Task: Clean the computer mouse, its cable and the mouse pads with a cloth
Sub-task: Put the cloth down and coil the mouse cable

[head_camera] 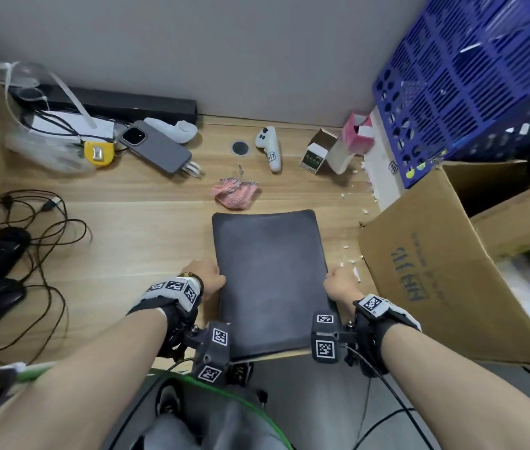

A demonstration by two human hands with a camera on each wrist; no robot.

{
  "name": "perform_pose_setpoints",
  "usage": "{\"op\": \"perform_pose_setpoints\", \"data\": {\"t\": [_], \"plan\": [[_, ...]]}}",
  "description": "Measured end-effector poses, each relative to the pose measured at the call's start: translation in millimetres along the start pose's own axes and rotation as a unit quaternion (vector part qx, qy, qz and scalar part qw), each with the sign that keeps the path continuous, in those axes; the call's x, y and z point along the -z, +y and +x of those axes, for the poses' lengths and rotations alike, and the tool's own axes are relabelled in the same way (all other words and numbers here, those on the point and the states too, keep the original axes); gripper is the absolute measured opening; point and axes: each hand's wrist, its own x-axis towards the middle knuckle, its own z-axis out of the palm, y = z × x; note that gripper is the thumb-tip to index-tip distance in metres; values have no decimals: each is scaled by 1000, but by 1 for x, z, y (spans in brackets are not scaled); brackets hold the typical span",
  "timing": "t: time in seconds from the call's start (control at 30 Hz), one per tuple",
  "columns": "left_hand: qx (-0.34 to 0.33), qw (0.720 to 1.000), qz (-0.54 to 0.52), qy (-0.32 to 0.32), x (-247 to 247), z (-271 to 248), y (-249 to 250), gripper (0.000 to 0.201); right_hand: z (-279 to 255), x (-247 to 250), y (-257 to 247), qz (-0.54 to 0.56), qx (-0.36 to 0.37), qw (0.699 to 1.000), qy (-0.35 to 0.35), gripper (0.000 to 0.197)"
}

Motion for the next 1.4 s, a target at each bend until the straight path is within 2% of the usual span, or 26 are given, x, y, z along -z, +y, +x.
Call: {"op": "perform_pose_setpoints", "data": {"t": [0.1,0.27,0.37,0.5,0.67,0.9,1.03,1.1,1.23,1.33,1.4], "plan": [[45,999,-1,-23,-2,4,0,25,12,0,6,10,5,999,-31,13],[78,996,32,-39,-5,3,12,16,28,-4,3,20,10,996,-83,30],[94,993,74,-24,-13,4,13,31,26,0,-1,7,-9,997,-74,41],[97,993,60,-11,-20,8,12,32,25,0,2,28,-21,995,-89,50],[121,992,29,35,-22,9,7,37,22,-5,-8,89,-6,992,-87,54],[163,984,26,67,-16,9,-14,46,10,-33,-39,78,44,991,-103,71],[159,984,-44,62,-14,9,-20,53,12,-34,-36,82,41,990,-105,50],[152,982,-80,74,-16,9,-21,60,13,-35,-35,88,39,991,-98,47],[127,985,-75,84,-14,10,-28,47,5,-40,-38,86,30,993,-81,63],[111,986,-103,71,-13,10,-42,47,0,-49,-43,87,11,994,-69,58],[108,986,-108,65,-13,10,-50,49,1,-56,-47,96,1,993,-69,64]]}}
